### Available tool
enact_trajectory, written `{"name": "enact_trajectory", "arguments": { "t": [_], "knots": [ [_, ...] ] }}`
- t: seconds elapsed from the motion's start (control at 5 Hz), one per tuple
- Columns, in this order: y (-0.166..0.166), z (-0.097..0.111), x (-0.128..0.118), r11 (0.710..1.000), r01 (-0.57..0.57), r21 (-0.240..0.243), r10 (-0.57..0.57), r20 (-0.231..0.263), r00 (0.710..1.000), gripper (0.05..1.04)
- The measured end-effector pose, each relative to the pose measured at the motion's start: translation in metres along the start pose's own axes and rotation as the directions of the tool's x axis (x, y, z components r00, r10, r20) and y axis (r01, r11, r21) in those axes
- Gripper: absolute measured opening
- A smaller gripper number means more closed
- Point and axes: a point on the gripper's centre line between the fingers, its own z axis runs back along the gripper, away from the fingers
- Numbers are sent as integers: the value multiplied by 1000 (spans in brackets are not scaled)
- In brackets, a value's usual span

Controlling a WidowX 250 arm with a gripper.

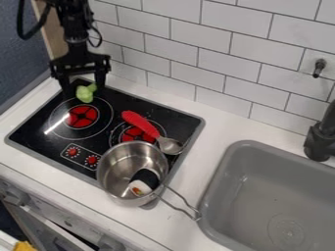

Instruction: Put the green object on the top left side of the stove

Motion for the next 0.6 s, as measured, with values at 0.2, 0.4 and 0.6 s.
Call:
{"name": "enact_trajectory", "arguments": {
  "t": [0.2,0.4,0.6],
  "knots": [
    [0,23,0,1000,-2,-28,3,31,1000,1000],
    [7,46,2,998,-43,-37,45,67,997,1000],
    [10,49,3,998,-51,-38,54,72,996,1000]
  ]
}}
